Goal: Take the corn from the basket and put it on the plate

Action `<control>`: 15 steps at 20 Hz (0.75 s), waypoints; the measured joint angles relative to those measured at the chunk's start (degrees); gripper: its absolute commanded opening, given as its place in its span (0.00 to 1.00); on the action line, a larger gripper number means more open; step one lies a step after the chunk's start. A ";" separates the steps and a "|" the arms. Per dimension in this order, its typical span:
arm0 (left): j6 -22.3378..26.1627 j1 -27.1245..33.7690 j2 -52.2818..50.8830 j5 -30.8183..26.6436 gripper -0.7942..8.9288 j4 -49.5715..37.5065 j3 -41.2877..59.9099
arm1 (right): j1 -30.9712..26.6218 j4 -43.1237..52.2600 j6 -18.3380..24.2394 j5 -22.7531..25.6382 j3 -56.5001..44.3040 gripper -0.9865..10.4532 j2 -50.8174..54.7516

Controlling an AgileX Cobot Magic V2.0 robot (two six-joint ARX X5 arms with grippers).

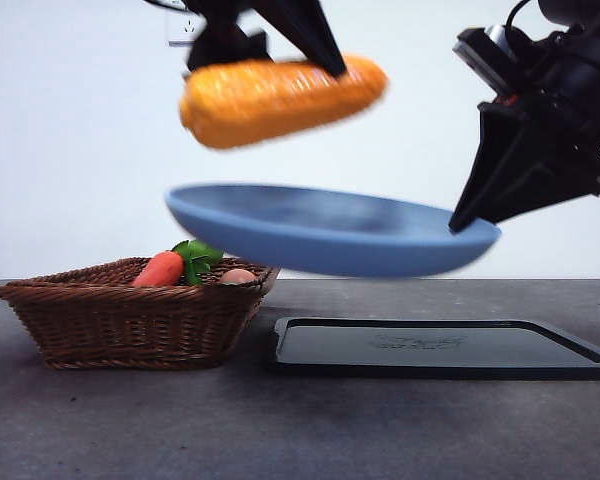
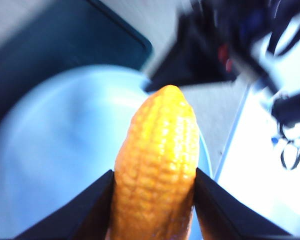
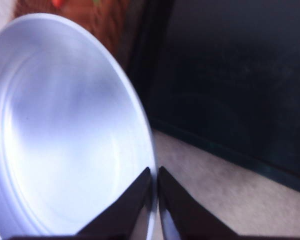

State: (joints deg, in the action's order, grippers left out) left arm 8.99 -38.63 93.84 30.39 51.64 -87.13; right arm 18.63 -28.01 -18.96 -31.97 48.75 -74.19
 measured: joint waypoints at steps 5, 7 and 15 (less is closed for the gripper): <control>2.54 -3.96 5.46 -6.64 0.24 -0.26 0.00 | -0.31 -0.26 -0.55 -1.07 1.90 0.09 0.02; 3.63 -4.92 6.32 -8.94 0.25 -0.24 0.00 | -0.33 -0.72 -0.57 -0.87 1.90 0.09 0.00; 4.39 -6.91 6.38 -11.04 0.46 0.02 0.00 | -0.33 -1.09 -0.42 -1.88 1.90 0.09 0.00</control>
State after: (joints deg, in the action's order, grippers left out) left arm 13.39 -45.54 100.22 19.35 51.66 -87.13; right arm 18.31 -29.10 -19.38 -33.85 50.65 -74.19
